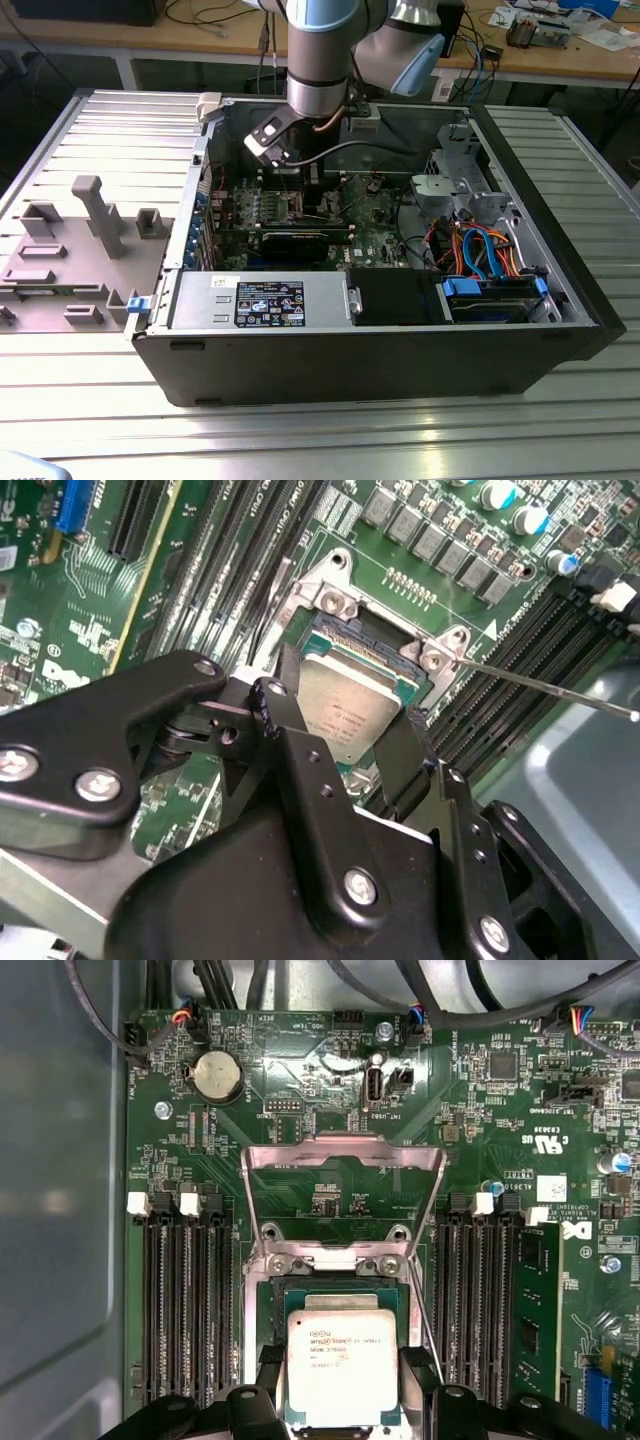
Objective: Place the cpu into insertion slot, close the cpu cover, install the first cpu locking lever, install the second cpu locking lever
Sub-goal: 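Place the cpu into insertion slot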
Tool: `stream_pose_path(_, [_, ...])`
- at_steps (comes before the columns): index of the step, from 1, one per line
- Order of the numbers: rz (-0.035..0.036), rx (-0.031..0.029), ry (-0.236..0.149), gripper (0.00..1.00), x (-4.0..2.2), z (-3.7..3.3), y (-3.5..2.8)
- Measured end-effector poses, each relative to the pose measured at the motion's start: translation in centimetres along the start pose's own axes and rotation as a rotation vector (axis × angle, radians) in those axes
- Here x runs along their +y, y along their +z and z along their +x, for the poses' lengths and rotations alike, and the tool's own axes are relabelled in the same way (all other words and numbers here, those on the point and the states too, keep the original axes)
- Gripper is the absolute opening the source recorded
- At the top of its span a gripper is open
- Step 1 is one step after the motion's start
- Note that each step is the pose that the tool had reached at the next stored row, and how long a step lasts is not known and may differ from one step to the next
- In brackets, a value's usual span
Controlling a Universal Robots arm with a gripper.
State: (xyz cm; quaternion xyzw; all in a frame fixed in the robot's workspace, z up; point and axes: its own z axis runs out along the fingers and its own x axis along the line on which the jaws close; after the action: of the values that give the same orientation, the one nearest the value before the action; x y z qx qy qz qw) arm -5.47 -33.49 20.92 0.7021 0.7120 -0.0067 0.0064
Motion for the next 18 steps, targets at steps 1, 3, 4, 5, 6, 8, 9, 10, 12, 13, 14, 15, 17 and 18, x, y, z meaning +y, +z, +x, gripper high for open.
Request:
stream_pose_path(1, [0.0001,0.0,0.002,0.54,0.0,0.0,0.07])
stream_pose_path(3, [0.0001,0.0,0.007,0.54,0.0,0.0,0.19])
stream_pose_path(4, [0.0002,0.0,0.01,0.54,0.0,0.01,0.26])
stream_pose_path(5, [0.0002,0.0,0.01,0.54,0.0,0.01,0.32])
stream_pose_path(6, [0.0002,0.0,0.011,0.54,0.0,0.01,0.38])
stream_pose_path(8, [0.0003,-0.0001,0.011,0.54,0.0,0.01,0.46])
stream_pose_path(9, [0.0003,0.0,0.011,0.54,0.0,0.01,0.49])
stream_pose_path(10, [0.0002,0.0,0.011,0.54,0.0,0.01,0.54])
stream_pose_path(12, [0.0003,-0.0002,0.011,0.54,0.0,0.01,0.61])
stream_pose_path(13, [0.0003,-0.0001,0.011,0.54,0.0,0.01,0.64])
stream_pose_path(14, [0.0003,-0.0001,0.011,0.54,0.0,0.01,0.67])
stream_pose_path(15, [0.0002,0.0,0.011,0.54,0.0,0.02,0.69])
stream_pose_path(17, [0.0003,0.0001,0.011,0.54,0.0,0.03,0.72])
stream_pose_path(18, [0.0002,0.0001,0.011,0.54,0.01,0.03,0.73])
